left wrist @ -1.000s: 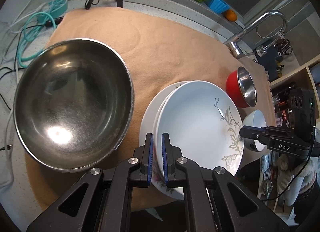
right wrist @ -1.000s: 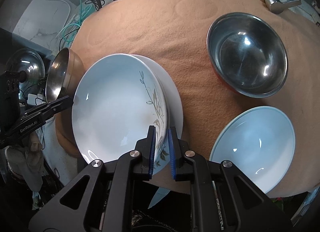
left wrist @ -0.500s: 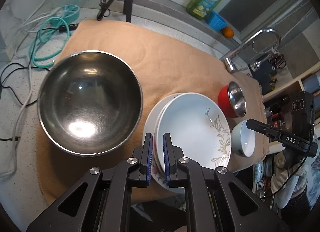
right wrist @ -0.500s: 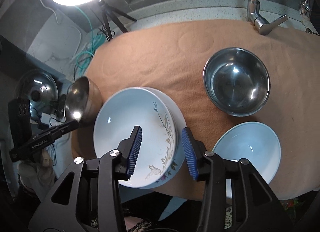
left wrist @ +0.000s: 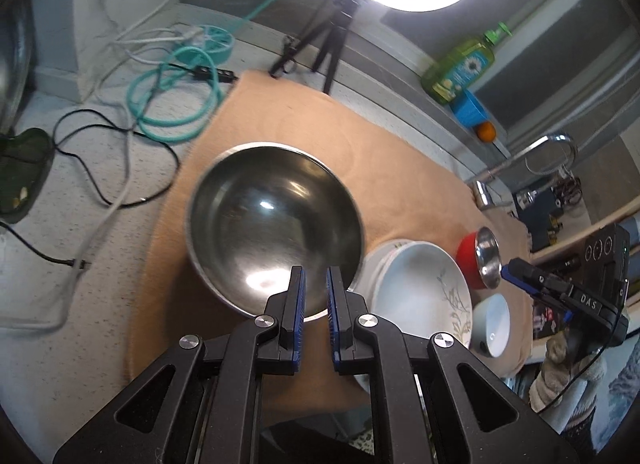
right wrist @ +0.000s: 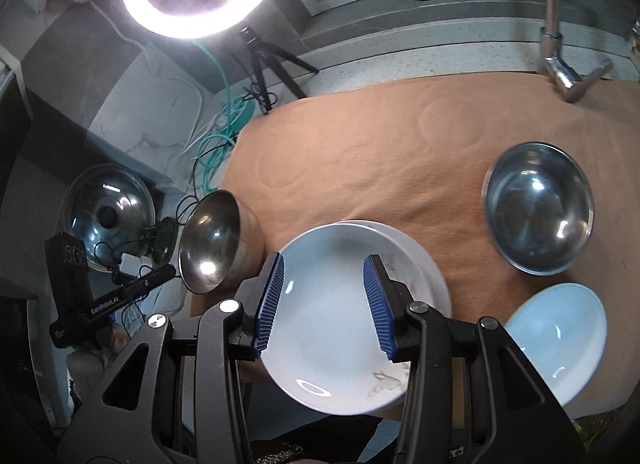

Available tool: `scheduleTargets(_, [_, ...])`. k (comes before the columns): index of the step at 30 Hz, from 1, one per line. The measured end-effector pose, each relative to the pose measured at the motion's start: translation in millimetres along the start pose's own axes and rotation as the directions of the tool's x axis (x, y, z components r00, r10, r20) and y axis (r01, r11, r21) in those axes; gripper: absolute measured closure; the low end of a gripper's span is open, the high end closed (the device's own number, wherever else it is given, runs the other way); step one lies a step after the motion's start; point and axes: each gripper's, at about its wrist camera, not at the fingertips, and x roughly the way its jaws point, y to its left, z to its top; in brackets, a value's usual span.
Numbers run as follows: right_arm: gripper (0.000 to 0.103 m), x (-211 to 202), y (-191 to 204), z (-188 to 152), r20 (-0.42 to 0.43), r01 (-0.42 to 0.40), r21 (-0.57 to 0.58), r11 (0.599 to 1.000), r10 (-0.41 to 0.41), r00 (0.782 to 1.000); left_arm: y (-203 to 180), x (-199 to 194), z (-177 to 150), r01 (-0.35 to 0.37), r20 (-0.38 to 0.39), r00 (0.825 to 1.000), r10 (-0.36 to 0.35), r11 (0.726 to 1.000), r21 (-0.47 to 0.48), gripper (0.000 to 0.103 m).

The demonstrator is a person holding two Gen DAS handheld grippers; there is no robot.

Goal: Organize plates and bowls
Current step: 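Move the right gripper to the rim of the large stainless steel bowl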

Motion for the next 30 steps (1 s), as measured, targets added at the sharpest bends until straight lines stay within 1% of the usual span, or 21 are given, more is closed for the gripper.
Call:
scheduleTargets(2, [0.06, 9.9, 10.4, 1.3, -0.014, -0.01, -0.02, 1.0, 0.01, 1.0, 10.2, -4.3, 4.3, -0.019, 0.019, 1.0, 0.019, 1.0, -0.017, 0.094])
scheduleTargets(4, [0.06, 21.3, 21.5, 4.1, -0.03, -0.023, -0.039, 0.999, 0.022, 0.999, 20.9, -6.5, 8.2, -0.04, 0.032, 0.999, 0.041, 0.999, -0.036, 0.088])
scheduleTargets(6, [0.06, 32.9, 30.6, 7.3, -0.044, -0.033, -0.056, 0.998, 0.03, 0.999, 33.2, -7.1, 12.5, -0.057, 0.041, 0.997, 0.059, 0.997, -0.056, 0.087])
scheduleTargets(11, [0.06, 64.6, 49.9, 15.2, -0.099, -0.059, -0.077, 0.995, 0.052, 0.994, 56.9, -0.1, 20.1, -0.071, 0.021, 0.997, 0.073, 0.993, -0.097, 0.087])
scheduleTargets(15, [0.06, 87.7, 61.0, 18.8, -0.136, -0.064, -0.091, 0.994, 0.052, 0.989, 68.5, 7.3, 24.5, -0.082, 0.009, 0.996, 0.084, 0.99, -0.115, 0.087])
scheduleTargets(21, [0.06, 115.7, 69.3, 21.9, -0.174, -0.047, -0.109, 0.993, 0.028, 0.984, 78.4, 16.5, 25.3, -0.062, -0.027, 0.998, 0.059, 0.989, -0.134, 0.087])
scheduleTargets(27, [0.06, 133.7, 66.9, 24.3, -0.208, -0.059, -0.086, 0.995, 0.04, 0.977, 78.8, 22.4, 26.4, -0.038, -0.049, 0.998, 0.032, 0.989, -0.142, 0.087])
scheduleTargets(29, [0.062, 137.2, 66.8, 23.6, -0.213, -0.062, -0.082, 0.995, 0.044, 0.976, 78.6, 25.5, 26.5, -0.035, -0.059, 0.998, 0.027, 0.989, -0.141, 0.087])
scheduleTargets(30, [0.066, 139.5, 66.2, 23.5, -0.219, -0.064, -0.078, 0.995, 0.046, 0.975, 78.1, 27.1, 26.5, -0.035, -0.064, 0.998, 0.026, 0.99, -0.138, 0.087])
